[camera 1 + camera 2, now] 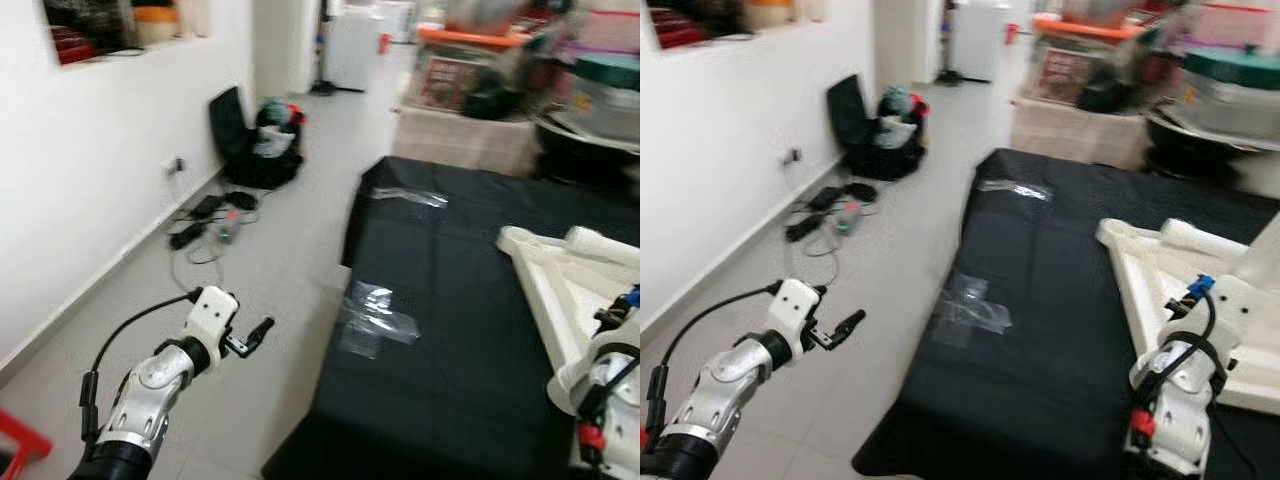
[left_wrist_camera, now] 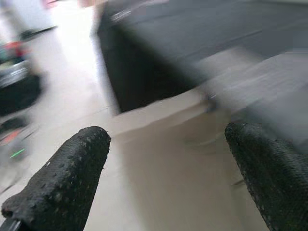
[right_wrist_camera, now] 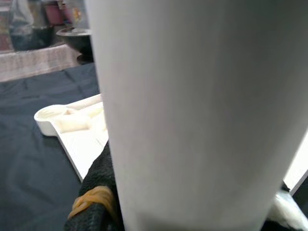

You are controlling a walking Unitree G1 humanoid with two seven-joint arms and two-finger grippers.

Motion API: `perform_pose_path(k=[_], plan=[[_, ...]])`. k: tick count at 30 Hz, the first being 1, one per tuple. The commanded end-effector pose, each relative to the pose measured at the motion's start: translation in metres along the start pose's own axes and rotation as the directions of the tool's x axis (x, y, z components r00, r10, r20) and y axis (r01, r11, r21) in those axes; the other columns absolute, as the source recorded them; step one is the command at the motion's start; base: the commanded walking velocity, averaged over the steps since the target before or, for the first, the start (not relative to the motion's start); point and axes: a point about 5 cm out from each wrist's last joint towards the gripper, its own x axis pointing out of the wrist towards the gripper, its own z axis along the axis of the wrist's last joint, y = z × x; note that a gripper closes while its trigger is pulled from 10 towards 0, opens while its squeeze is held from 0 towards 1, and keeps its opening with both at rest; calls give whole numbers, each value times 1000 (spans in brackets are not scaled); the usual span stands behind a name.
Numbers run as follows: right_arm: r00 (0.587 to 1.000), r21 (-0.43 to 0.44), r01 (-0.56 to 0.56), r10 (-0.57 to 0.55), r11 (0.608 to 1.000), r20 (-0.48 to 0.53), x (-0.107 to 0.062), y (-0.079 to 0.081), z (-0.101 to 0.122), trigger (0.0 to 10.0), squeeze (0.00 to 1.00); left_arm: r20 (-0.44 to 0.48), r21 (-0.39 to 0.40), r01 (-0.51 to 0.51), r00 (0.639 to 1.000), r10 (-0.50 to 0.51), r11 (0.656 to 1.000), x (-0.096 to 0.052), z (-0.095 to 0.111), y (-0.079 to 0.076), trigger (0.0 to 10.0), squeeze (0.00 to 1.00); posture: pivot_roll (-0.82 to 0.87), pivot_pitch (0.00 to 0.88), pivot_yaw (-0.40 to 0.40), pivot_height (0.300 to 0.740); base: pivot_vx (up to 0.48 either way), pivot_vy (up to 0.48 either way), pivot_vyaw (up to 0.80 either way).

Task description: Building children table

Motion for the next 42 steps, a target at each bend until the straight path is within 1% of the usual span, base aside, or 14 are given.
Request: perform_pose_path(k=[1,3,4,9,10,14,15,19,24,26,29,33,36,42], plan=[[998,-15,-23,23,1000,-53,-4,7,-8,0,0,-20,10,21,1000,-21,1000,-1,-5,-5,10000,0,30,0,-54,740,0,0,0],[996,-12,-83,83,996,-36,-7,19,-3,0,0,-18,9,24,1000,-24,1000,0,-4,-6,10000,0,30,0,-55,740,0,0,0],[977,-18,-213,213,977,-19,-10,41,4,10000,0,-16,8,26,1000,-26,1000,1,-4,-7,10000,0,35,0,-62,740,0,0,0],[924,-40,-379,380,925,43,-15,72,18,10000,0,-15,6,25,1000,-25,1000,1,-4,-6,10000,0,34,0,-63,740,0,0,0],[912,-33,-405,406,914,66,-11,73,23,10000,1000,-16,6,23,1000,-23,1000,0,-4,-6,10000,0,40,0,-69,740,0,0,0],[879,-11,-470,469,883,84,-6,75,32,10000,1000,-16,4,19,1000,-19,1000,-1,-5,-5,10000,0,44,0,-73,740,0,0,0],[838,14,-540,536,841,100,-3,79,39,10000,0,-15,3,18,1000,-18,1000,-1,-5,-5,10000,0,44,0,-73,740,0,0,0],[806,25,-587,581,809,114,-2,83,45,10000,0,-15,2,18,1000,-18,1000,-1,-5,-5,10000,0,44,0,-73,740,0,0,0],[520,7,-853,849,522,89,-11,98,49,10000,0,-14,1,22,1000,-22,1000,-1,-4,-6,10000,0,51,0,-77,740,0,0,0],[191,-4,-982,981,191,-36,-30,109,35,10000,0,-11,5,21,1000,-21,1000,0,-3,-5,10000,0,65,0,-87,740,0,0,0],[191,-4,-982,981,191,-36,-30,109,35,10000,0,-11,5,21,1000,-21,1000,0,-3,-5,10000,0,65,0,-87,740,0,0,0],[-121,62,-992,979,-112,-163,-62,112,8,10000,0,-12,10,12,1000,-12,1000,-3,-4,-2,10000,0,82,0,-92,740,0,0,0],[-145,82,-988,974,-133,-173,-65,111,2,9961,0,-14,11,11,1000,-11,1000,-4,-4,-2,10000,0,82,0,-92,740,0,0,0],[22,78,-996,983,37,-184,-50,107,-10,0,0,-16,15,17,1000,-16,1000,-2,-4,-1,10000,0,63,0,-77,740,0,0,0]])
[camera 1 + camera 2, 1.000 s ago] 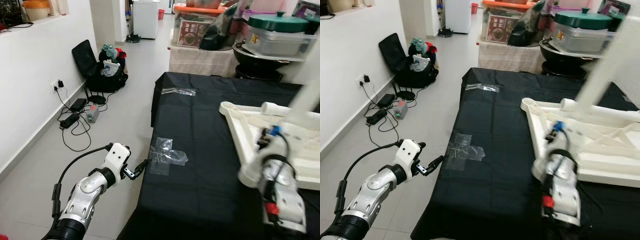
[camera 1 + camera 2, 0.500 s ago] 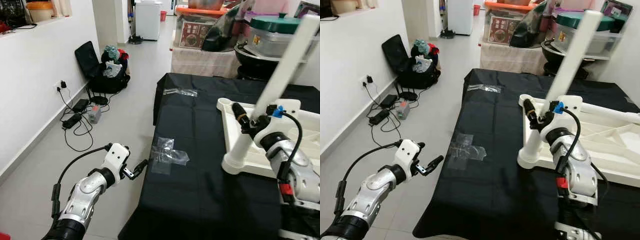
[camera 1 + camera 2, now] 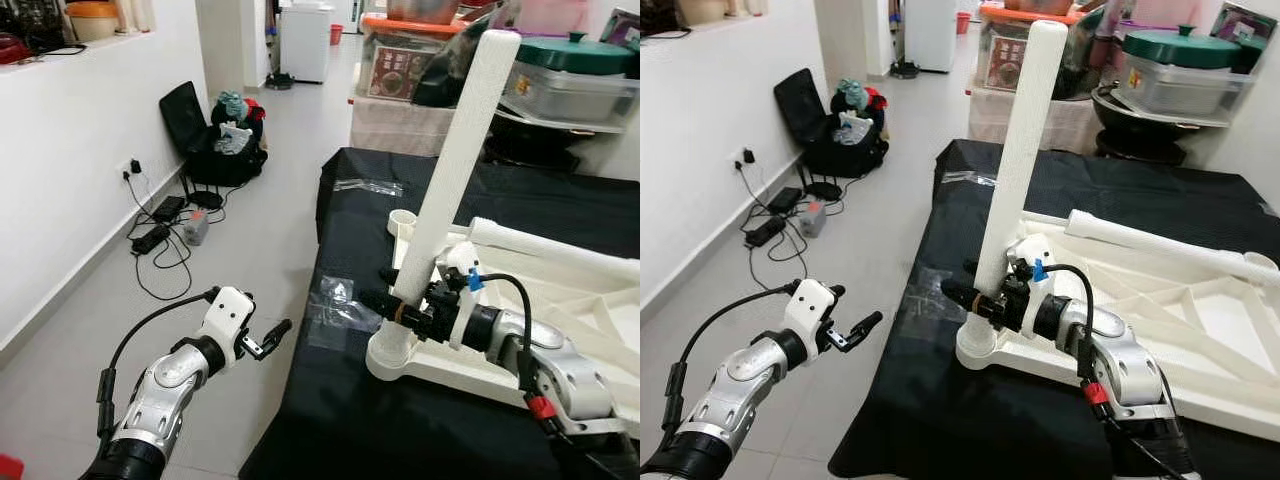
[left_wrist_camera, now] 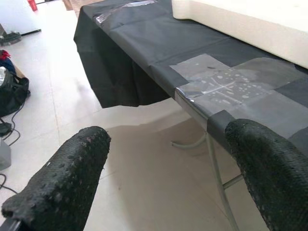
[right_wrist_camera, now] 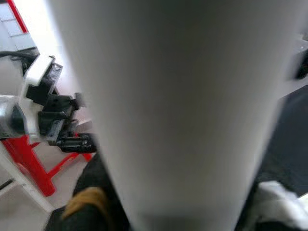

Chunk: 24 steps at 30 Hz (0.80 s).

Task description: Building children table

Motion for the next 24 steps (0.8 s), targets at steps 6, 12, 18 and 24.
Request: perform_pose_path(k=[6,12,18,24], plan=[[901,60,434,-434,899,-17,-13,-37,-15,0,0,-10,9,17,1000,-17,1000,1,-2,-3,10000,0,53,0,-70,740,0,0,0],[40,64,997,-993,33,-111,-118,-89,-43,0,0,-15,7,9,1000,-9,1000,2,-4,-4,10000,0,41,0,-68,740,0,0,0],[-103,0,995,-982,-105,-159,-151,-77,-59,0,0,-18,7,13,1000,-13,1000,2,-4,-5,10000,0,31,0,-61,740,0,0,0],[130,26,991,-985,128,-110,-107,-68,-41,10000,0,-18,5,20,1000,-20,1000,4,-4,-6,10000,0,28,0,-58,740,0,0,0]])
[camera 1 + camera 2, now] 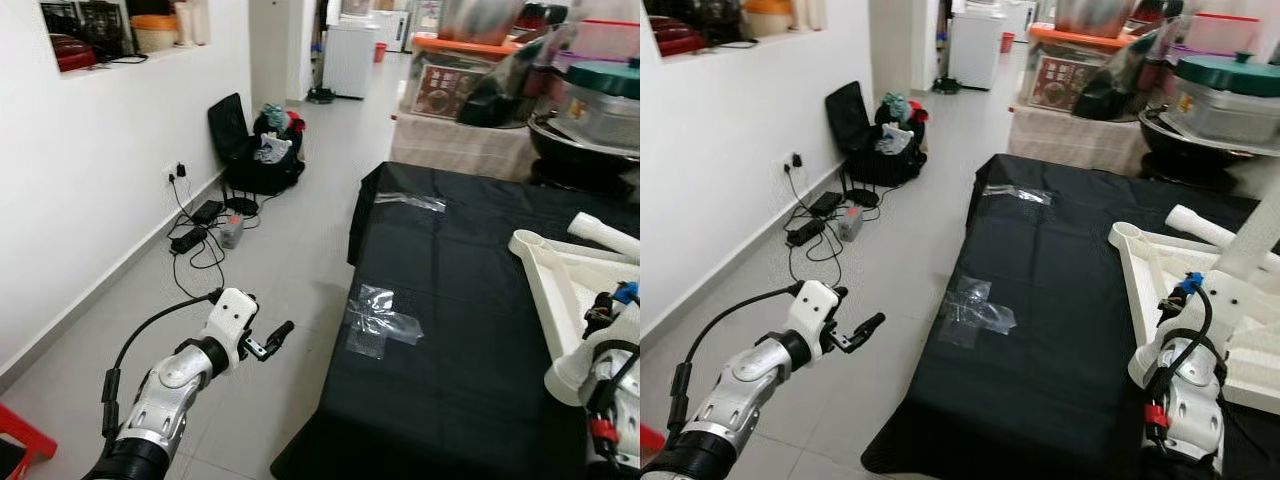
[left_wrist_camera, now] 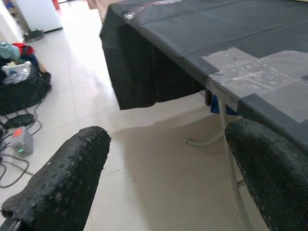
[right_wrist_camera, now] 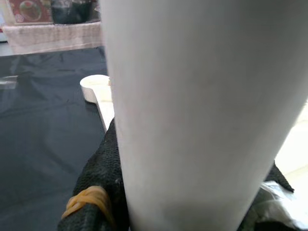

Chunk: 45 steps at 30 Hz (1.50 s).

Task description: Building children table

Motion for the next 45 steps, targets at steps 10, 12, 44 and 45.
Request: perform_pose_path(k=[10,12,44,45], plan=[[986,36,-161,160,986,43,-3,36,7,10000,1000,-14,14,7,1000,-7,1000,-2,-2,1,10000,0,39,0,-70,740,0,0,0],[981,44,-178,173,983,89,-4,39,17,10000,1000,-14,13,5,1000,-5,1000,-2,-3,0,10000,0,37,0,-72,740,0,0,0],[515,45,-857,846,514,137,-57,101,16,10000,1000,-13,20,25,1000,-25,999,-1,-2,-1,10000,0,41,0,-63,740,0,0,0],[492,46,-870,859,490,142,-60,102,16,10000,1000,-13,21,25,1000,-25,999,-1,-2,-1,10000,0,41,0,-63,740,0,0,0]])
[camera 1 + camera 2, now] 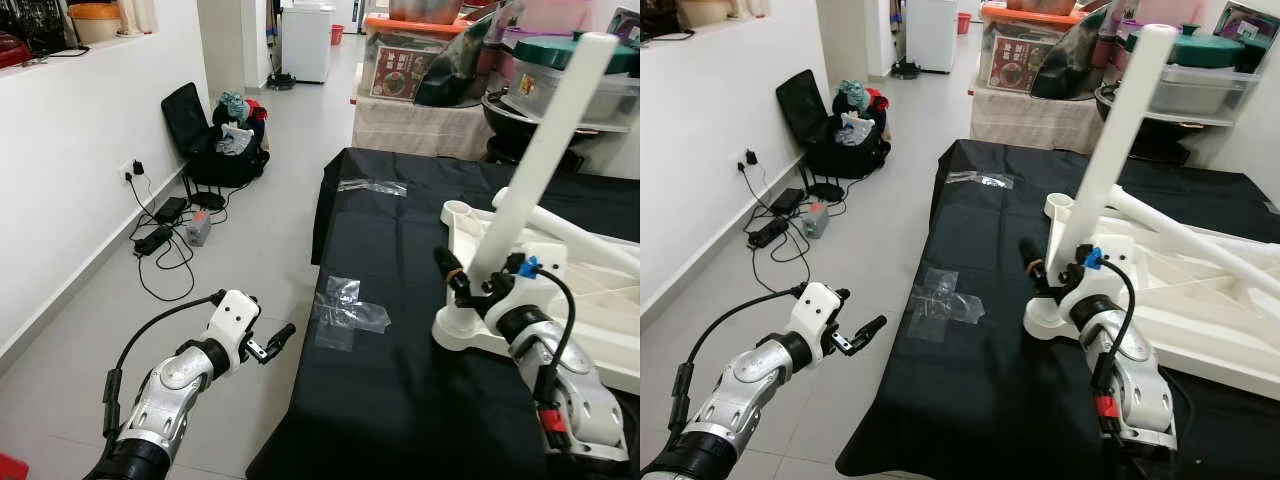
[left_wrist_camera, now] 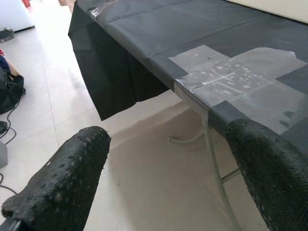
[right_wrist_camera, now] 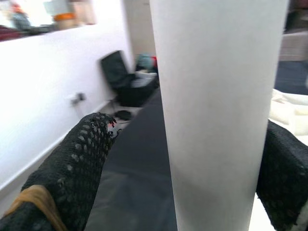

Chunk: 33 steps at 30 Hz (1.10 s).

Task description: Building children table

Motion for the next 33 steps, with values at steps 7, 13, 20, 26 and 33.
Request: perform_pose_path(k=[7,13,20,26,33], plan=[[972,26,-233,233,972,-1,-2,30,-4,10000,1000,-4,11,16,1000,-16,1000,0,-1,0,10000,0,40,0,-61,740,0,0,0],[969,19,-246,246,969,-8,-3,30,-6,10000,1000,-4,12,15,1000,-15,1000,0,-1,0,10000,0,43,0,-63,740,0,0,0],[967,-18,-255,254,967,-35,0,28,-8,10000,0,-4,15,15,1000,-15,1000,0,-1,0,10000,0,44,0,-61,740,0,0,0],[968,-17,-249,249,968,-30,4,27,-5,10000,0,-4,16,15,1000,-15,1000,1,-1,1,10000,0,45,0,-61,740,0,0,0],[983,-42,-179,177,983,-45,28,24,-4,10000,0,-3,16,14,1000,-14,1000,2,0,0,10000,0,57,0,-70,740,0,0,0]])
